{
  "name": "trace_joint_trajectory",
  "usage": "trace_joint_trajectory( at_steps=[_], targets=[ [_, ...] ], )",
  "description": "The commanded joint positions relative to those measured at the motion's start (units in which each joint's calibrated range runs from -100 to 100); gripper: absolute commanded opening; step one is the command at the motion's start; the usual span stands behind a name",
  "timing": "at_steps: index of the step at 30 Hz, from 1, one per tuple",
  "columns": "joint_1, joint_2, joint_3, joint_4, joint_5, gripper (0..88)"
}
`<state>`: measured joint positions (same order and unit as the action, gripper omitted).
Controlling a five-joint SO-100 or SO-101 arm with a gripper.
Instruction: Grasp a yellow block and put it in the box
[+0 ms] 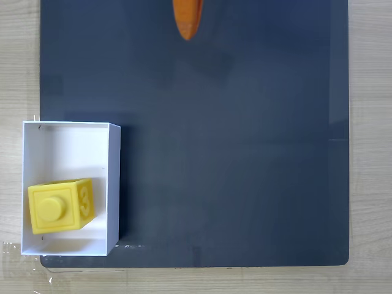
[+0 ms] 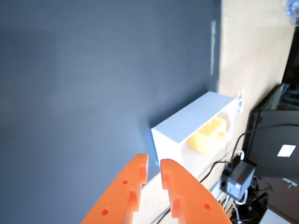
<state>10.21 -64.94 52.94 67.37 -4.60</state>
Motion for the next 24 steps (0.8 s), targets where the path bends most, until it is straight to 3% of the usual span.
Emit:
trace_joint_trajectory(
  at_steps=[1,7,11,24],
  targets=[
    [-0.53,-16.76,19.29,-0.18,-0.07,3.3],
    [0.14,-34.89,36.66,1.47,-0.07,3.3],
    [0.14,-33.71,38.74,6.54,-0.13,3.3],
    [0.14,-33.87,38.74,6.62,-0.18,3.4]
  ],
)
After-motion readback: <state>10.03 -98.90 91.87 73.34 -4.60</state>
